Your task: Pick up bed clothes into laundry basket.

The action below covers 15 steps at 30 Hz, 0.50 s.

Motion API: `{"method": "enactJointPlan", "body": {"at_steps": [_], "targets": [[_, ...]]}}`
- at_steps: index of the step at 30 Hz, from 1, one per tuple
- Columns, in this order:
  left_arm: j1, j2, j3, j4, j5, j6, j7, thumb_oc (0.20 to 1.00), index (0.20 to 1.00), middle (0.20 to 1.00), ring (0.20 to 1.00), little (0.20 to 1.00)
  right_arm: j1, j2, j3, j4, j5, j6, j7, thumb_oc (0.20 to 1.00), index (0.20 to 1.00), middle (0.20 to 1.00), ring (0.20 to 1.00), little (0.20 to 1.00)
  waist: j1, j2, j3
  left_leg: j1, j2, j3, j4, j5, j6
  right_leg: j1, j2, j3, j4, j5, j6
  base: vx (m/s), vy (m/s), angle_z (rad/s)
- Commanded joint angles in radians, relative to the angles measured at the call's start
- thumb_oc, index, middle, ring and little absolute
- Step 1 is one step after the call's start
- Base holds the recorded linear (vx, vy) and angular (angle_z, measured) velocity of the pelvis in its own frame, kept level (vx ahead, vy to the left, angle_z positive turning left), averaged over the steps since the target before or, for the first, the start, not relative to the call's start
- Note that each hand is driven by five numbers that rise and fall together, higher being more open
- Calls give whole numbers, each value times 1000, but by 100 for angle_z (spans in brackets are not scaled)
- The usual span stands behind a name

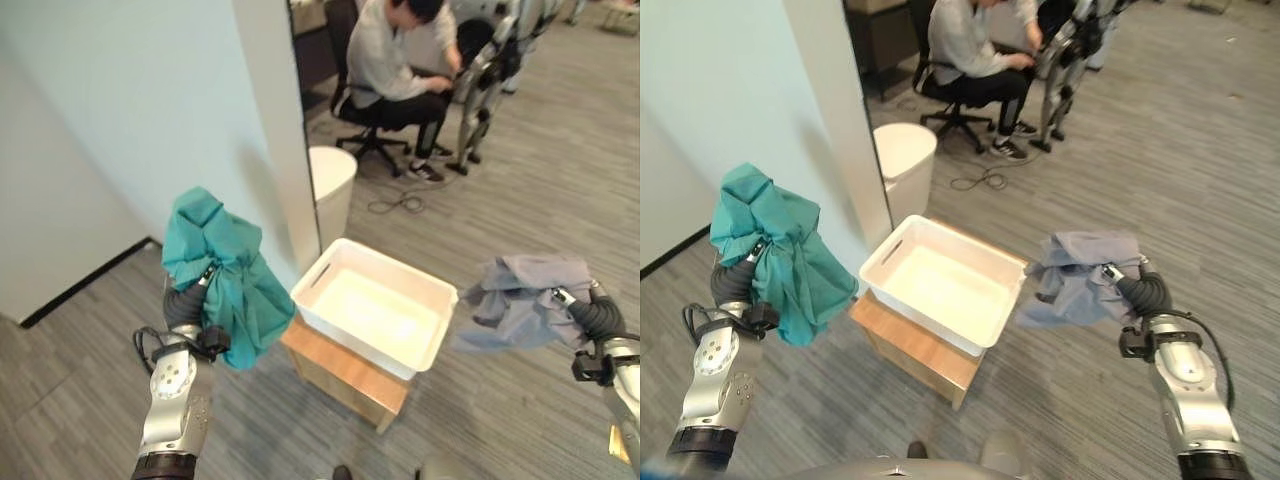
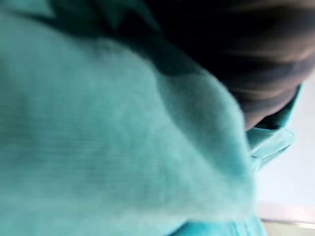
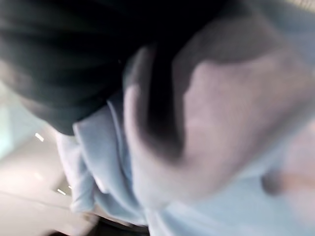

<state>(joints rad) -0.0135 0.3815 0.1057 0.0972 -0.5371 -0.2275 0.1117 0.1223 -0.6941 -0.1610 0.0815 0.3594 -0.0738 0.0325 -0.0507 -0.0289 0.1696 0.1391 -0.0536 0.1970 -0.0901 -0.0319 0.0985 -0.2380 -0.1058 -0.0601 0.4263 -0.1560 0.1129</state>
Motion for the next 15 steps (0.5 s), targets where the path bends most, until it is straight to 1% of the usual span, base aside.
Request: {"method": "enactJointPlan", "body": {"at_steps": [1, 2, 3, 4, 5, 7, 8, 9, 11, 12, 15], "targets": [[-6, 49, -16, -68, 10, -37, -37, 200, 200, 200, 200, 200, -132, -110, -128, 43, -8, -94, -38, 200, 200, 200, 200, 200, 8, -46, -22, -19, 88, 11, 32, 48, -116, 201, -6, -3, -326, 208, 44, 268, -30, 86], [2, 37, -37, -67, -10, -27, -48, 200, 200, 200, 200, 200, -139, -112, -107, 20, -16, -66, 0, 200, 200, 200, 200, 200, 22, -56, -25, -17, 81, -13, 44, 37, -115, 233, -11, 5, -329, 211, 53, 45, -10, 87], [11, 29, -36, -64, -17, -25, -49, 200, 200, 200, 200, 200, -148, -106, -77, 12, -13, -62, -10, 200, 200, 200, 200, 200, 30, -63, -30, -16, 79, -16, 34, 40, -113, 244, -13, 5, -345, 219, 52, 154, -45, 89], [32, 3, -36, -50, -50, -32, -63, 200, 200, 200, 200, 200, -187, -142, -58, 18, -24, -68, 6, 200, 200, 200, 200, 200, 49, -73, -50, -13, 78, -25, 15, 45, -114, 284, -8, -3, -402, 207, 44, 126, -42, 54], [34, 2, -35, -50, -50, -32, -63, 200, 200, 200, 200, 200, -192, -143, -53, 21, -25, -69, 5, 200, 200, 200, 200, 200, 46, -72, -49, -12, 78, -27, 15, 45, -114, 288, -8, -5, -407, 208, 44, 149, -52, 12], [59, -1, -56, -36, -71, -18, -71, 200, 200, 200, 200, 200, -272, -209, 5, 40, -56, -69, 7, 200, 200, 200, 200, 200, 77, -82, -64, -21, 79, -47, 16, 51, -120, 312, -3, -17, -432, 206, 35, 79, -39, 16], [60, -2, -53, -37, -71, -17, -71, 200, 200, 200, 200, 200, -279, -210, 12, 44, -55, -70, 6, 200, 200, 200, 200, 200, 73, -81, -65, -21, 79, -48, 16, 51, -121, 313, -3, -18, -434, 206, 35, 61, -31, 44], [67, 3, -63, -34, -75, -12, -72, 200, 200, 200, 200, 200, -311, -233, 32, 44, -68, -66, 7, 200, 200, 200, 200, 200, 85, -85, -66, -24, 79, -56, 16, 51, -122, 317, -1, -20, -439, 204, 33, 38, -18, 25], [82, 9, -71, -27, -75, -7, -73, 200, 200, 200, 200, 200, -381, -271, 83, 62, -91, -61, 5, 200, 200, 200, 200, 200, 96, -88, -67, -26, 82, -65, 12, 51, -123, 327, 2, -28, -452, 200, 29, 58, -17, 6], [94, 11, -73, -30, -73, -4, -74, 200, 200, 200, 200, 200, -437, -278, 130, 81, -86, -60, 0, 200, 200, 200, 200, 200, 102, -88, -66, -26, 82, -71, 10, 53, -126, 335, 5, -31, -459, 199, 28, 51, -10, 2], [111, 17, -71, -45, -83, -3, -75, 200, 200, 200, 200, 200, -487, -285, 175, 99, -67, -55, 9, 200, 200, 200, 200, 200, 115, -88, -66, -30, 80, -84, 4, 59, -130, 341, 10, -41, -465, 196, 23, 38, -12, 8]]}}
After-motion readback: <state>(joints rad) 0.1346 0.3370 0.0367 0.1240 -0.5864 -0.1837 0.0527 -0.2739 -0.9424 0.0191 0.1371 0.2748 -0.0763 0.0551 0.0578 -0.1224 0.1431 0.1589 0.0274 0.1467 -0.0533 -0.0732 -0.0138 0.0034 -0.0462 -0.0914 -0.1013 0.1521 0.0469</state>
